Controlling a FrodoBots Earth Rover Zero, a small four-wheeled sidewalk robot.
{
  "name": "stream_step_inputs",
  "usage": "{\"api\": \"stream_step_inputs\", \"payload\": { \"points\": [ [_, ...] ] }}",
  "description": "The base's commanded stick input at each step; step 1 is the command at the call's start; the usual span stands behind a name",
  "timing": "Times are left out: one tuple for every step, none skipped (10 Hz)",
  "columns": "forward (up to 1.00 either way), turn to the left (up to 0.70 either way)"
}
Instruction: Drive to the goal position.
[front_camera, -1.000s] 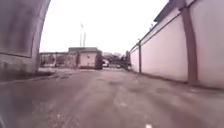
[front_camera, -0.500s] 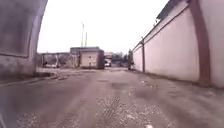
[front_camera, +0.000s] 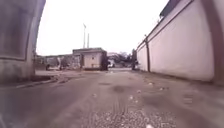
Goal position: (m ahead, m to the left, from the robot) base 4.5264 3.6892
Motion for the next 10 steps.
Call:
{"api": "stream_step_inputs", "payload": {
  "points": [
    [0.85, 0.0],
    [0.85, 0.0],
    [0.85, 0.0],
    [0.85, 0.0],
    [0.85, 0.0],
    [0.85, 0.0],
    [0.85, 0.0],
    [0.85, 0.0],
    [0.85, 0.0],
    [0.85, 0.0]
  ]
}}
